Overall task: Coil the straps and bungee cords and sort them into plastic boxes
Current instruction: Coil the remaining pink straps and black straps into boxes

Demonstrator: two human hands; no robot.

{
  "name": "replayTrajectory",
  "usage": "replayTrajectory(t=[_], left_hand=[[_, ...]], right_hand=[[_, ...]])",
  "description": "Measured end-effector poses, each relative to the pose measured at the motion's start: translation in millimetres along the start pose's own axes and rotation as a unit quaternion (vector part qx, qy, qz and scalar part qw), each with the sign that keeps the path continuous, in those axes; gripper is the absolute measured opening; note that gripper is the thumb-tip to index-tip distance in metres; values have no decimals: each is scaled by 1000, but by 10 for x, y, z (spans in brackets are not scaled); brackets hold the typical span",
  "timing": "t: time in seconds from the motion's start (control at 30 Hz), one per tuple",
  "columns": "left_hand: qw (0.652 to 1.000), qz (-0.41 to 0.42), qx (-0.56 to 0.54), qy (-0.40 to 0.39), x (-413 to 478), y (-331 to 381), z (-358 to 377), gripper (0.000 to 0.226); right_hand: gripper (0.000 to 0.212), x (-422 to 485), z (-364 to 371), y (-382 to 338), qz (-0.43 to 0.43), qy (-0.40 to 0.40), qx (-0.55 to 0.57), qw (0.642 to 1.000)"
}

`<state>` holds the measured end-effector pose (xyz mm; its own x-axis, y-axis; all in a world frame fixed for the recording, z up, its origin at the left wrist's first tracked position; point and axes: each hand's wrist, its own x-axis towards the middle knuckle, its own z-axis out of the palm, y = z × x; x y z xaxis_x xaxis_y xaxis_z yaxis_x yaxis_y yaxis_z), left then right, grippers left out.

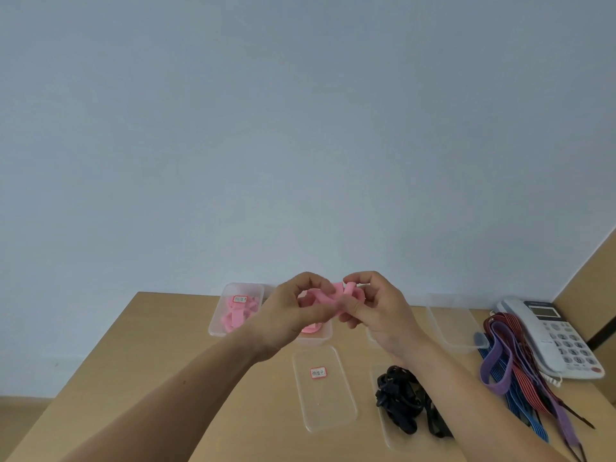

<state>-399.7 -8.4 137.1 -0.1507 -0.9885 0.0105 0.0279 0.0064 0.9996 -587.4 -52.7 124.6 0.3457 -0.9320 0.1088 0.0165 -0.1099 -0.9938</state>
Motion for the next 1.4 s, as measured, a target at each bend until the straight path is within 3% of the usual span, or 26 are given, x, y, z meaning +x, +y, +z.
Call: replayTrajectory(t=[0.1, 0.23, 0.37, 0.47, 0.7, 0.9, 1.13, 1.4], left_hand=[[999, -54, 2, 10, 35, 43, -33, 68], [996, -81, -2, -39, 3, 49, -70, 37], [988, -96, -117, -26, -11, 44, -120, 23], [982, -119, -147, -8, -13, 70, -99, 21], [972, -165, -169, 16, -18, 36, -59, 30], [952, -190, -238, 44, -25, 3, -57, 19], [948, -182, -246, 85, -46, 6, -48, 16], [965, -144, -191, 104, -81, 32, -107, 8]], right_hand=[[29, -36, 2, 10, -8, -23, -11, 1000], [23, -113, 49, 27, -4, -27, 1, 1000], [28, -129, -20, -57, 29, -69, 94, 993], [25, -124, -77, -63, 31, -89, 82, 992], [24, -131, -44, 43, 11, -52, 42, 998], [11, -101, 57, 111, -22, -9, 22, 999], [21, -74, 142, 172, -28, 42, -44, 998], [11, -8, 135, 166, -20, 14, -96, 995]])
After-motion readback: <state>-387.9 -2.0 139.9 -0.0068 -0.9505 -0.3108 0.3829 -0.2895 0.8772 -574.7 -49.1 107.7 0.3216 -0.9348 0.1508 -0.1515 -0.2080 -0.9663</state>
